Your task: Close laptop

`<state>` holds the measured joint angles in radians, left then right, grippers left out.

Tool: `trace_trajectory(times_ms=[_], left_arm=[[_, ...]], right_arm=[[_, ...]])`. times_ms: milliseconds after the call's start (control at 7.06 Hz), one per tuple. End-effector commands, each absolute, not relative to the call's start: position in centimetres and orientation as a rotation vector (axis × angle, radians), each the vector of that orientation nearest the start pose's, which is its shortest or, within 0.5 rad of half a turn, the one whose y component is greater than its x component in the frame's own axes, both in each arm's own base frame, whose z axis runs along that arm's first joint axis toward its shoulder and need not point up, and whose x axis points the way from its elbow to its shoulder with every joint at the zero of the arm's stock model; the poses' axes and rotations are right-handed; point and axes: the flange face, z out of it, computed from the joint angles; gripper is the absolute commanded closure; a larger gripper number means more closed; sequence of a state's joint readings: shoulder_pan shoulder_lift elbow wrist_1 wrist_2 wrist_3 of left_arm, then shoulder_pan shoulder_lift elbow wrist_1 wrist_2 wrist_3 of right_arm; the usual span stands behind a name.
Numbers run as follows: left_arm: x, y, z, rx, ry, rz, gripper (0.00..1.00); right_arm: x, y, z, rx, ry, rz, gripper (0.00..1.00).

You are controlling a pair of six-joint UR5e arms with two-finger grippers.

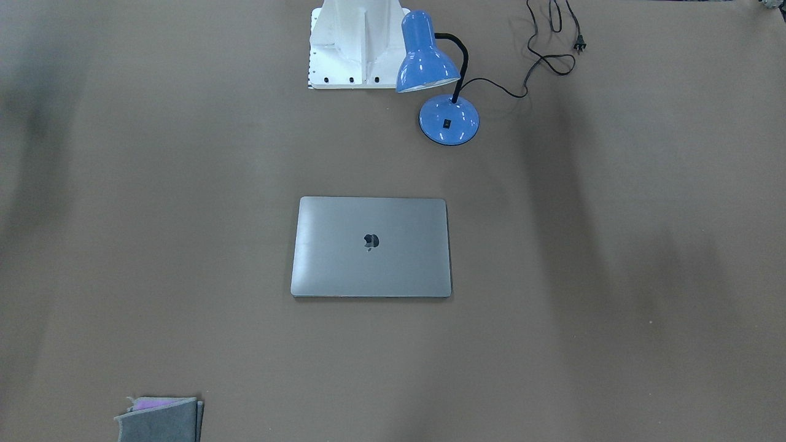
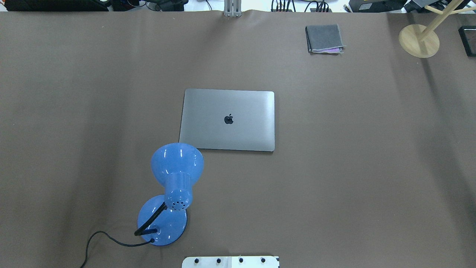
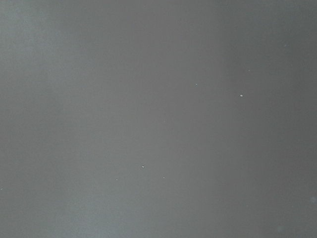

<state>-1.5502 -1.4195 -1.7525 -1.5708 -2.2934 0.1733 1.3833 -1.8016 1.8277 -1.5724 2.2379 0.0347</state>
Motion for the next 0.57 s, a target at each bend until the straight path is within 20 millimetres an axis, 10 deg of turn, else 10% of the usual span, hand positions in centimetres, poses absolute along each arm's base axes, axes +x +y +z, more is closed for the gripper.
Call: trace_trajectory(times_ms=[0,425], left_arm=[[-5.89,-43.10,64.15,0.086,0.719,0.196,0.01],[-5.87,-43.21,63.77,0.094,0.720,0.199,0.01]], right_arm=[[-0.71,-40.21,63.94,-0.051,-0.700,-0.165,0.00],[-0.67,-40.45,63.69,-0.044,-0.698,-0.165,0.00]])
